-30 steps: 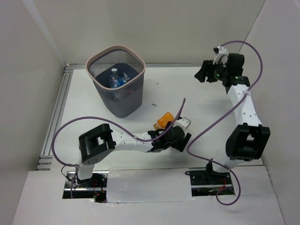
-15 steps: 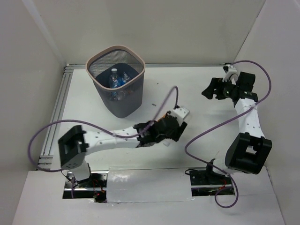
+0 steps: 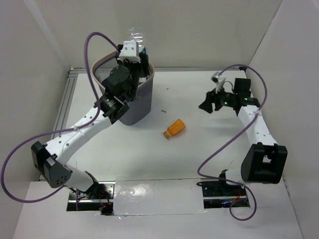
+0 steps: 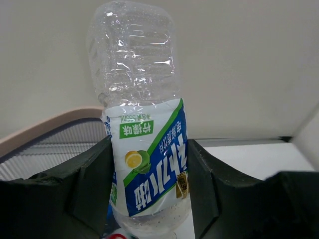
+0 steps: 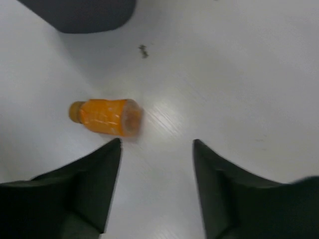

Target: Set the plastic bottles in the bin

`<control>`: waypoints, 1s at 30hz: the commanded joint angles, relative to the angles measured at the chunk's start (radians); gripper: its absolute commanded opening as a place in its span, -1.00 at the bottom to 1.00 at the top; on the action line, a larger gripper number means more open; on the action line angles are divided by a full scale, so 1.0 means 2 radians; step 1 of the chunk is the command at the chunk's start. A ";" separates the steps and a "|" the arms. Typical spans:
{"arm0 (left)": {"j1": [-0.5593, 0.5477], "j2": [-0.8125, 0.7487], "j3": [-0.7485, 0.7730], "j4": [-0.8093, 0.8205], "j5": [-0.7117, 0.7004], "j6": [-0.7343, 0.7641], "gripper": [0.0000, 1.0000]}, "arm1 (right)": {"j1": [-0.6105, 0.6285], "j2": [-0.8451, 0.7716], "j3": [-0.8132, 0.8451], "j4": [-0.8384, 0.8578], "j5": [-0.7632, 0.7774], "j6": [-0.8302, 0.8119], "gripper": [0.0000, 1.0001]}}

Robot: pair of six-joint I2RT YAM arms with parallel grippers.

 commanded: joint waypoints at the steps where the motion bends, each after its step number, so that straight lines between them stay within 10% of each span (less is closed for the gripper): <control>1: 0.050 0.041 0.023 0.030 -0.053 0.026 -0.23 | 0.076 -0.039 -0.005 0.004 0.017 -0.110 0.55; 4: 0.079 0.059 0.034 0.001 -0.071 0.020 0.08 | 0.118 -0.044 -0.005 0.004 0.022 -0.176 0.78; 7: 0.115 0.066 0.062 -0.054 -0.056 -0.013 1.00 | 0.156 -0.019 0.001 -0.006 0.018 -0.279 0.91; 13: 0.113 0.008 0.089 -0.147 0.046 -0.029 1.00 | 0.203 0.058 0.015 -0.088 0.044 -0.478 0.98; 20: 0.067 -0.190 -0.109 -0.210 0.290 -0.076 1.00 | 0.260 0.106 0.001 -0.062 0.103 -0.588 0.98; 30: -0.026 -0.342 -0.394 -0.213 0.214 -0.226 0.97 | 0.314 0.182 -0.016 -0.069 0.184 -0.632 0.96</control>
